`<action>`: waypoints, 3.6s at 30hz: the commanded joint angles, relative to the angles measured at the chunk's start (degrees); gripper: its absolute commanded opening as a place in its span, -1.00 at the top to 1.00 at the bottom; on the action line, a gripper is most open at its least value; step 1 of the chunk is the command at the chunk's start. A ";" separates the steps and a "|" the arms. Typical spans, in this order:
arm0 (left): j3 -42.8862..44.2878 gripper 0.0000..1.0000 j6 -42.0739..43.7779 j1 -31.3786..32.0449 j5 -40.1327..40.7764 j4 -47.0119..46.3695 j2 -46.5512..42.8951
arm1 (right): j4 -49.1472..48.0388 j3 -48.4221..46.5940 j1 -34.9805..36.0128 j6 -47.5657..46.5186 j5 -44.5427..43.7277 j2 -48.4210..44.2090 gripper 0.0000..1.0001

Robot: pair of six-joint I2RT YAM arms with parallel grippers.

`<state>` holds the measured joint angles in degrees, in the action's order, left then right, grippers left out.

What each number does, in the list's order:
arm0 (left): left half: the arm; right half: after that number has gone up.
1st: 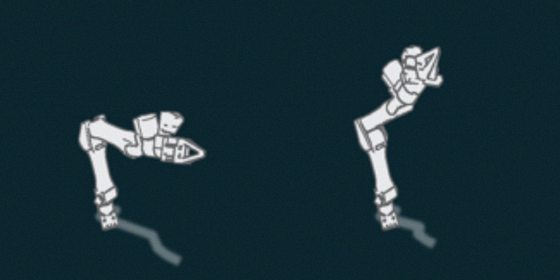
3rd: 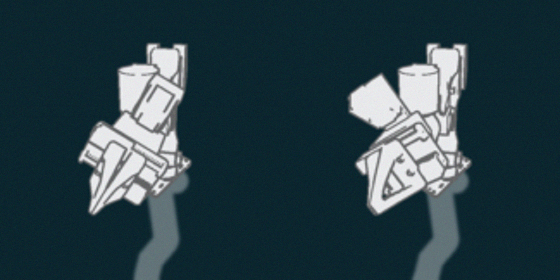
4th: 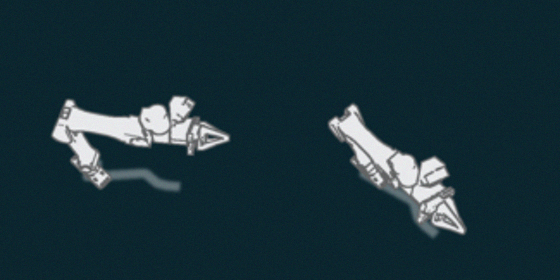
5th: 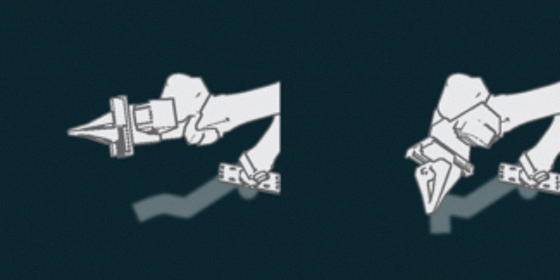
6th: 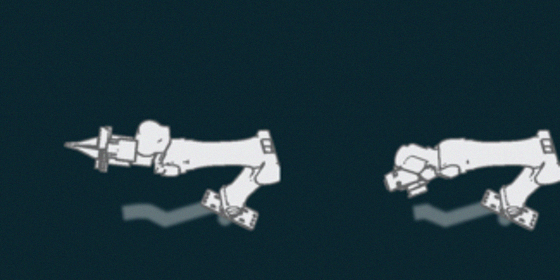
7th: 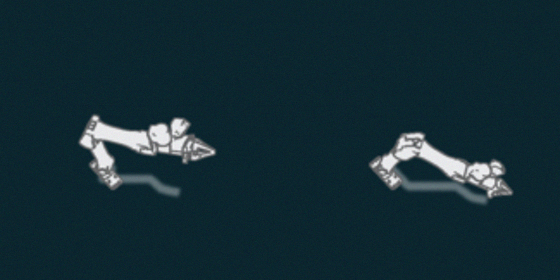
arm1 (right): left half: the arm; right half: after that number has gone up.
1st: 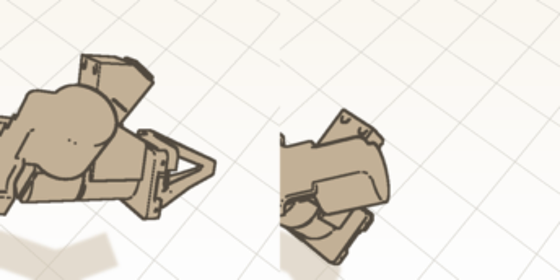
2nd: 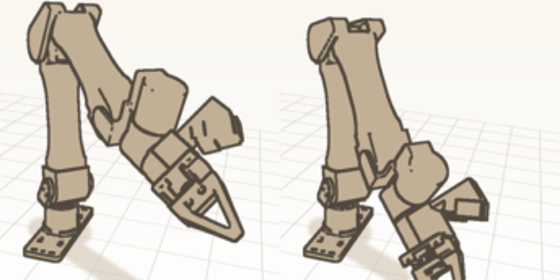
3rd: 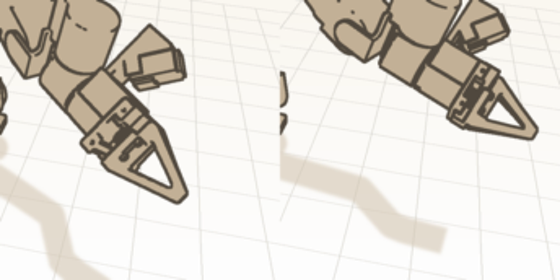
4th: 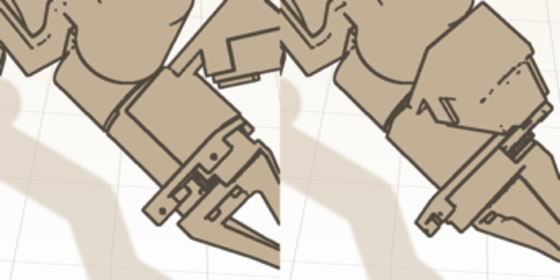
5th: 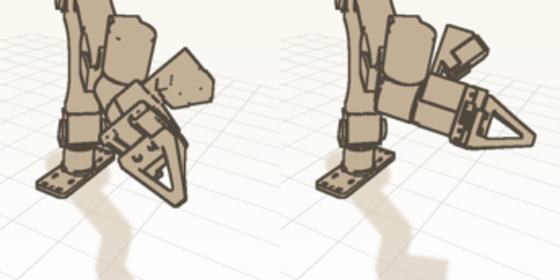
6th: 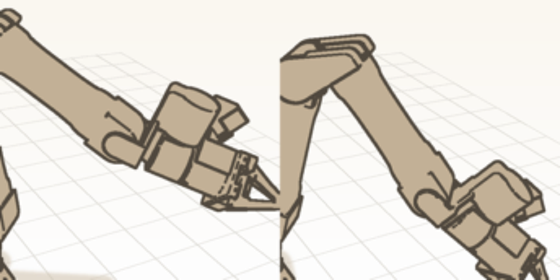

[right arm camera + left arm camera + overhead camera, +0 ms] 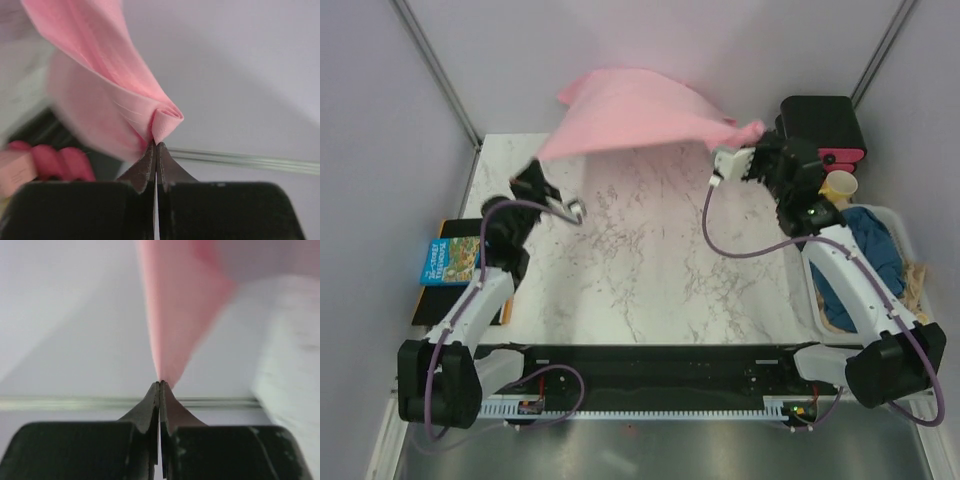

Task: Fold and stack the t-shirts
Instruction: Flatten out the tshirt

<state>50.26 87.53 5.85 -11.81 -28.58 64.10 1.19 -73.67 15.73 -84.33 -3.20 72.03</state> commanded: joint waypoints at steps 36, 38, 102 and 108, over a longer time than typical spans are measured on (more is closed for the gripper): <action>-1.19 0.96 -15.28 12.79 -2.70 49.15 -3.23 | 11.24 17.87 0.36 8.93 -6.63 -4.92 1.00; 6.91 0.96 -16.24 12.79 1.69 48.88 8.20 | 1.30 13.41 0.27 7.09 -9.80 -0.42 1.00; -37.52 0.96 -1.57 14.37 6.37 53.09 -21.98 | 55.75 32.80 -0.70 1.90 10.49 -20.00 1.00; -38.31 0.96 0.36 13.58 5.22 58.81 -26.82 | 63.91 31.49 -0.35 -1.53 12.08 -22.02 1.00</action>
<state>12.71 84.62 20.53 -6.00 23.24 39.77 55.77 -39.07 15.20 -82.32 7.09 51.81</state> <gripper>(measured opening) 0.025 0.007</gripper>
